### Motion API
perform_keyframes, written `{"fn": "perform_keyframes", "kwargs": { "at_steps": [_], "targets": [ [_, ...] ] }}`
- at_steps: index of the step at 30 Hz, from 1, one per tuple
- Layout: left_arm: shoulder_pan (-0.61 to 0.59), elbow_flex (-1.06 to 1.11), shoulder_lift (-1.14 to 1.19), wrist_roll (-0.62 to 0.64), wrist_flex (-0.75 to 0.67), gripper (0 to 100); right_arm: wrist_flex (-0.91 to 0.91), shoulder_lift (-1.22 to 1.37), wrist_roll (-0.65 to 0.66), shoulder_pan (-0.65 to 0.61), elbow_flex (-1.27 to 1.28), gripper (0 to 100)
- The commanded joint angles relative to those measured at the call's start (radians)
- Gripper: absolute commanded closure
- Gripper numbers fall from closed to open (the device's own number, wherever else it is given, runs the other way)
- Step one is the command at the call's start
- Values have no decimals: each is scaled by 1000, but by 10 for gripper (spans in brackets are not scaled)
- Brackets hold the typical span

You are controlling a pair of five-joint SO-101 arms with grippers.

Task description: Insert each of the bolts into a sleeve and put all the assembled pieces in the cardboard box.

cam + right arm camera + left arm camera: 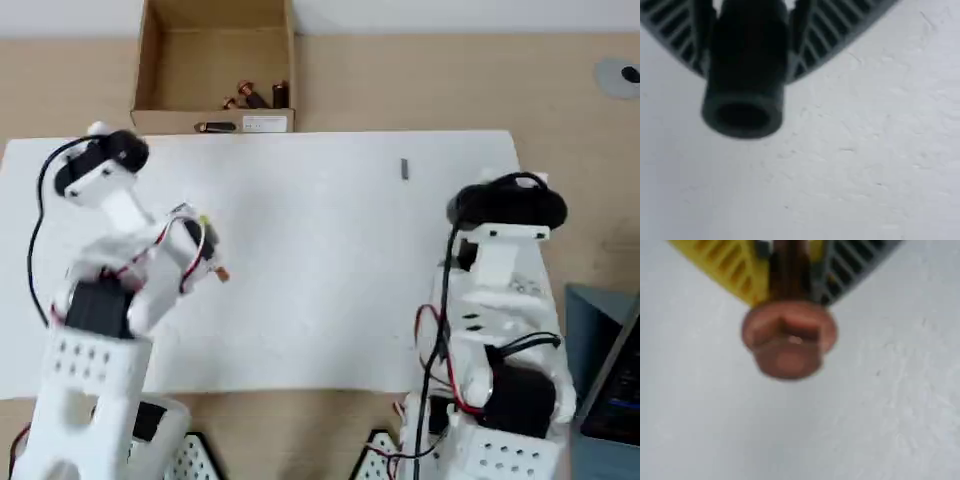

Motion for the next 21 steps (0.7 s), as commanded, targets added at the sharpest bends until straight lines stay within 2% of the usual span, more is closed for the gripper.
{"fn": "perform_keyframes", "kwargs": {
  "at_steps": [1,6,15,21],
  "targets": [
    [12,43,-136,-5,-52,998,-55,-48,0,-87,39,989],
    [21,117,-266,-2,-109,998,-135,-173,0,-237,153,989],
    [258,178,-513,2,-109,998,-189,-472,0,-490,303,989],
    [295,192,-651,-5,-109,998,-183,-590,0,-624,344,989]
  ]
}}
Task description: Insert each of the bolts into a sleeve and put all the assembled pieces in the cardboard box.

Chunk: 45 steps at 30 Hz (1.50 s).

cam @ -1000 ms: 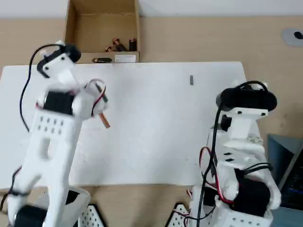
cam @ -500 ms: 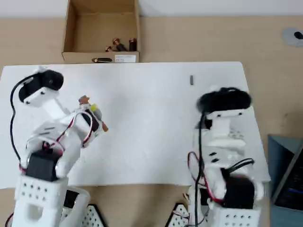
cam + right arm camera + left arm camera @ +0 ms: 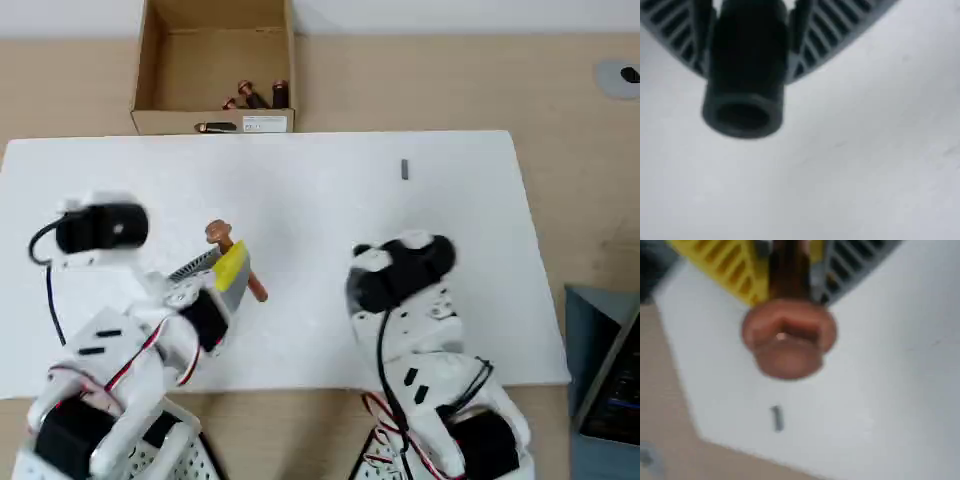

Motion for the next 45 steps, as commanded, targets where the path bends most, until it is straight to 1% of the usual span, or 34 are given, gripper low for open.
{"fn": "perform_keyframes", "kwargs": {
  "at_steps": [1,10,17,23,26,30,37,43,45],
  "targets": [
    [14,-6,-71,-5,-25,998,-23,-117,0,-70,1,989],
    [14,-6,-191,-5,-25,998,-28,-116,0,-254,24,989],
    [14,-2,-232,-5,-21,998,-31,-116,0,-381,28,989],
    [14,81,-234,3,-25,998,-77,-110,0,-476,31,989],
    [15,92,-234,5,-25,998,-100,-111,6,-503,50,989],
    [63,92,-234,26,-25,998,-101,-111,6,-538,58,989],
    [77,84,-234,38,-15,998,-100,-114,5,-538,64,989],
    [86,92,-234,38,63,998,-100,-114,6,-536,58,989],
    [86,92,-234,17,89,998,-101,-114,6,-536,56,989]
  ]
}}
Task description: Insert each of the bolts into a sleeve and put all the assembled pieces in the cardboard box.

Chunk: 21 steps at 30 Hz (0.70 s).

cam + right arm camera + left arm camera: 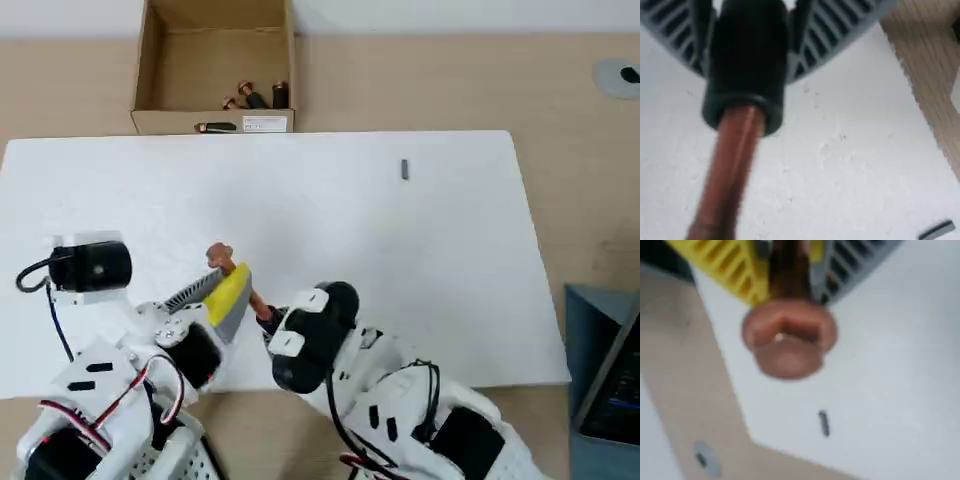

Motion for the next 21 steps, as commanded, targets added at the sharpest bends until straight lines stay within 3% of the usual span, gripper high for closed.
{"fn": "perform_keyframes", "kwargs": {
  "at_steps": [1,6,13,21],
  "targets": [
    [11,-3,-4,-31,37,998,-32,-114,6,-7,-13,989],
    [20,-3,-4,-54,75,998,-77,-113,6,-7,-12,989],
    [180,-2,-4,-106,75,998,-86,-108,6,-7,-5,989],
    [181,55,-4,-167,75,993,-86,-110,6,-7,-7,989]
  ]
}}
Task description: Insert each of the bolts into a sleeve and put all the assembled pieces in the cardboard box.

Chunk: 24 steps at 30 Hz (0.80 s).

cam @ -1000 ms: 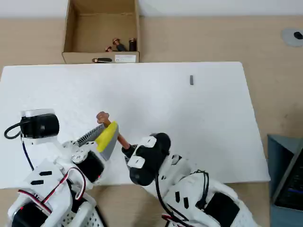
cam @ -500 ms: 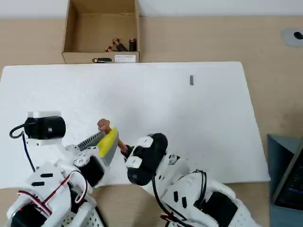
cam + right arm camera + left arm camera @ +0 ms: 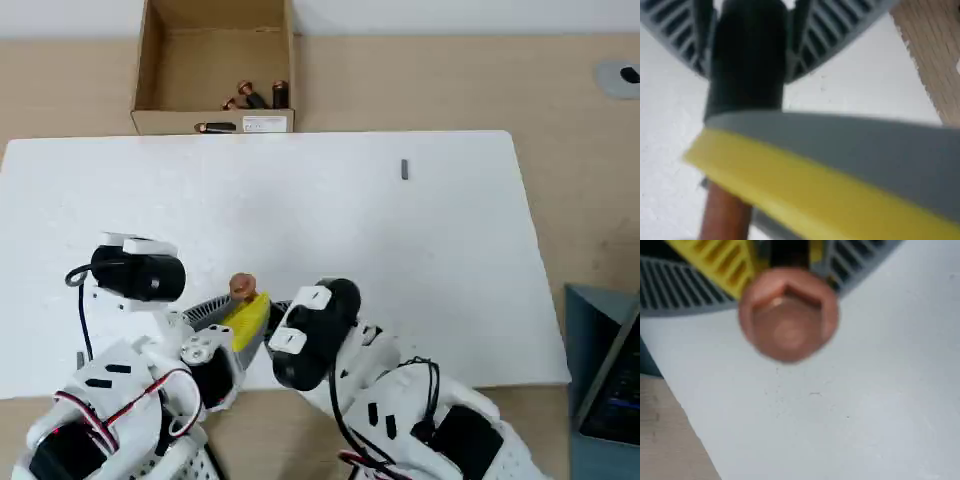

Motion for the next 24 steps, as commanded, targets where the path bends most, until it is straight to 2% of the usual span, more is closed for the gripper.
{"fn": "perform_keyframes", "kwargs": {
  "at_steps": [1,4,7,9,20,22,24],
  "targets": [
    [23,5,-1,-9,3,992,-29,-110,8,-12,-10,989],
    [18,11,-1,-11,3,931,-26,-110,8,-12,-10,989],
    [-51,25,5,-15,3,844,-26,-110,8,-12,-10,989],
    [-86,26,8,-17,3,821,-26,-108,8,-10,-8,989],
    [-106,-71,7,-11,0,822,-25,-110,8,54,1,989],
    [-140,-117,7,-11,-2,830,-25,-111,5,62,5,989],
    [-190,-157,8,-17,-5,880,-25,-114,5,87,8,989]
  ]
}}
